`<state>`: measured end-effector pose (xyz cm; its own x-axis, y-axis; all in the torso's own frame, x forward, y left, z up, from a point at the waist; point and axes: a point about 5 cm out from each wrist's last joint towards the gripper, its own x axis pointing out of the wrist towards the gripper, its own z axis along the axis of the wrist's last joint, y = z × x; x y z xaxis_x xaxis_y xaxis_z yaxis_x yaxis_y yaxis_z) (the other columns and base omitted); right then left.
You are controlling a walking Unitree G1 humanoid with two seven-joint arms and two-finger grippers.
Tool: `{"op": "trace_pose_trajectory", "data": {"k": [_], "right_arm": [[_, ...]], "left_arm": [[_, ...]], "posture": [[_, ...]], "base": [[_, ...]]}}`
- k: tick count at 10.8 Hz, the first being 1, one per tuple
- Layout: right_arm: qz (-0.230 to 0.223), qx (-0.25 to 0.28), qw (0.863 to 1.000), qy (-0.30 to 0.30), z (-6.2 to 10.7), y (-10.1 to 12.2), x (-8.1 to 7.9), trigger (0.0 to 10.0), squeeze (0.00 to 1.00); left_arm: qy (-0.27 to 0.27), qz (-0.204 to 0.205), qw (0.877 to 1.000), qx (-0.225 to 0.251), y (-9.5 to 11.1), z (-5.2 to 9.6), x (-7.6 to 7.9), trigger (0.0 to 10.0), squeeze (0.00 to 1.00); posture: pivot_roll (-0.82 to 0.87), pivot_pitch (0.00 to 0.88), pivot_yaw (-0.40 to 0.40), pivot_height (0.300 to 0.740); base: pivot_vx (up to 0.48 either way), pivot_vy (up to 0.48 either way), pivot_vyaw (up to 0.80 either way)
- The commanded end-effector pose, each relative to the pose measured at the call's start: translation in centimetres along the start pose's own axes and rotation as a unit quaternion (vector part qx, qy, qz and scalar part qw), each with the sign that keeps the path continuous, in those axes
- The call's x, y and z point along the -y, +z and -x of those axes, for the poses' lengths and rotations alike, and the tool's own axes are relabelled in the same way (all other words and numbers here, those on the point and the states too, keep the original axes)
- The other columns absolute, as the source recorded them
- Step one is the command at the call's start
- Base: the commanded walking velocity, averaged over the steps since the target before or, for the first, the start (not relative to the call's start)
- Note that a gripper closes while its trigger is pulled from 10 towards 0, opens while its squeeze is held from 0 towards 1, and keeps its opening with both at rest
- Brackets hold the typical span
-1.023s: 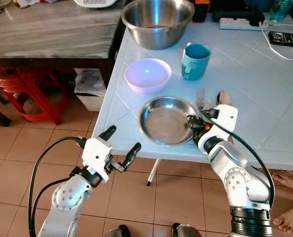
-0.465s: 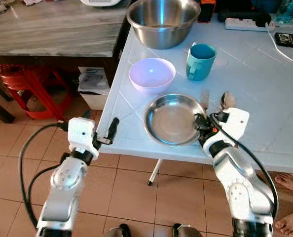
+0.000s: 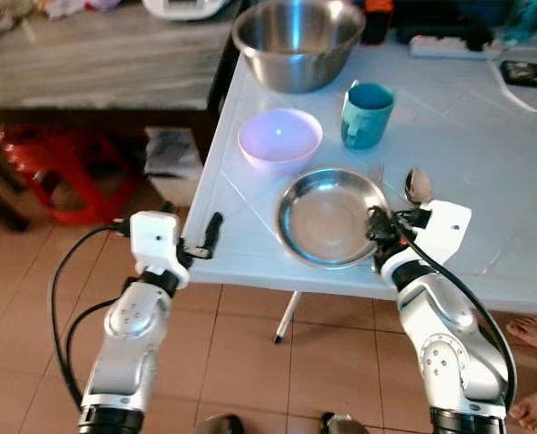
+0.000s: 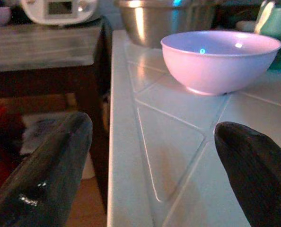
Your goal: Setting the table
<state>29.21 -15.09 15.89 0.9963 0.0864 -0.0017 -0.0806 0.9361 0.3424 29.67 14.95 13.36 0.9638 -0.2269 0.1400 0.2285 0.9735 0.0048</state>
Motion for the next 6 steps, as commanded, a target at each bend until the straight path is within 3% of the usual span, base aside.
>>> {"op": "trace_pose_trajectory", "data": {"k": [1,2,6], "right_arm": [[-0.003,0.008,1.000,0.012,0.15,0.05,-0.73,10.0,0.00],[-0.002,0.009,1.000,0.012,0.16,-0.01,-0.79,10.0,0.00],[0.007,0.020,1.000,0.022,-0.04,0.14,-1.27,10.0,0.00]], "left_arm": [[0.005,-0.007,1.000,-0.006,-0.29,0.23,-0.54,10.0,0.00],[0.004,-0.007,1.000,-0.006,-0.28,0.17,-0.53,10.0,0.00],[0.005,-0.005,1.000,-0.005,-0.39,0.15,-0.41,10.0,0.00]], "posture": [[-0.12,0.164,0.092,0.740],[-0.11,0.164,0.091,0.740],[-0.11,0.164,0.092,0.740]], "base": [[0.000,0.469,-0.59],[0.000,0.480,-0.48],[0.000,0.480,0.00]]}}
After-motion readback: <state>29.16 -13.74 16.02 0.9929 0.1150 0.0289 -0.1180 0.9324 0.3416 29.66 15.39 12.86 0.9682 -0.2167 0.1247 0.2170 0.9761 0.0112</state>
